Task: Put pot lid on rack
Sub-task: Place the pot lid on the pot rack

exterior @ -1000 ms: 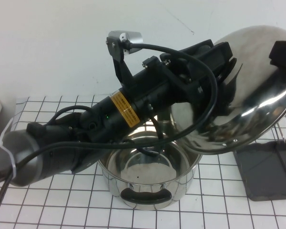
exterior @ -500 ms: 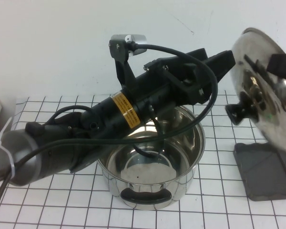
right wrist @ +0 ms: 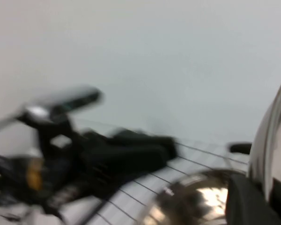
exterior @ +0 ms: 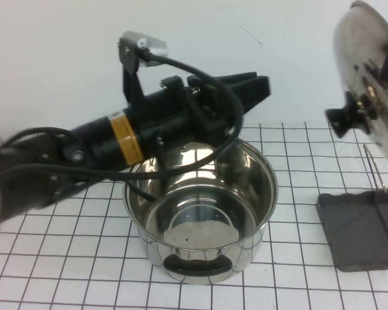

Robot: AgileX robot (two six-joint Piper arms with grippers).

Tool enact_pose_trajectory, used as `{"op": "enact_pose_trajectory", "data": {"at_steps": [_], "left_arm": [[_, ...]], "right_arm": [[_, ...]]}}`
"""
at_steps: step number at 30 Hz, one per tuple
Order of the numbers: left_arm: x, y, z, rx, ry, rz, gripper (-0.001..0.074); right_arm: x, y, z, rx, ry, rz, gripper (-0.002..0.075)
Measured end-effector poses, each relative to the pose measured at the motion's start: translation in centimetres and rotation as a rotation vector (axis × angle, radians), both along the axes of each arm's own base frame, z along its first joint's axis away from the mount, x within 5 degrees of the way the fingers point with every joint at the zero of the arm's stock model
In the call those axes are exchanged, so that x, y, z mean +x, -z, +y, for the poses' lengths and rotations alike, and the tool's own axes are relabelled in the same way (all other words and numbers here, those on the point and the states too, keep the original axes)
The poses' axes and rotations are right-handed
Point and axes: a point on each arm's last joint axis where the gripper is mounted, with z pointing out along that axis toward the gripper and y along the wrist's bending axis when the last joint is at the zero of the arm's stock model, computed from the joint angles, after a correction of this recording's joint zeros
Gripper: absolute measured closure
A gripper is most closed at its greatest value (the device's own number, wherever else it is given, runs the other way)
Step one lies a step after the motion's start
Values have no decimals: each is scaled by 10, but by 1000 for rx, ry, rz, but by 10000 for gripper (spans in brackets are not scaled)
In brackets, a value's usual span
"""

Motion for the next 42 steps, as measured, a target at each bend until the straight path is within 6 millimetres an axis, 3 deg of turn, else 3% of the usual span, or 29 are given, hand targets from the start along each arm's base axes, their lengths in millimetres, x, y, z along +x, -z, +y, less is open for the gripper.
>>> {"op": "enact_pose_trajectory", "data": {"at_steps": [2, 7, 13, 17, 27, 35, 42], "left_arm": [[-3, -6, 12, 59, 20, -53, 645], [-10, -23, 38, 195, -5, -96, 723], [-33, -37, 50, 350, 20, -159, 732], [-41, -35, 52, 411, 68, -141, 734], [-42, -31, 52, 445, 86, -125, 736], [-40, -30, 53, 462, 69, -126, 736], [-40, -29, 53, 467, 70, -128, 736]], "right_arm": [[-3, 1, -3, -71, 42, 6, 704], [1, 12, -10, -177, 121, 60, 704], [12, 20, -14, -190, 168, 93, 704], [23, 31, -16, -197, 178, 135, 704], [42, 56, -18, -205, 188, 229, 704], [39, 75, -21, -216, 226, 283, 704], [40, 76, -22, -218, 230, 278, 700]]}}
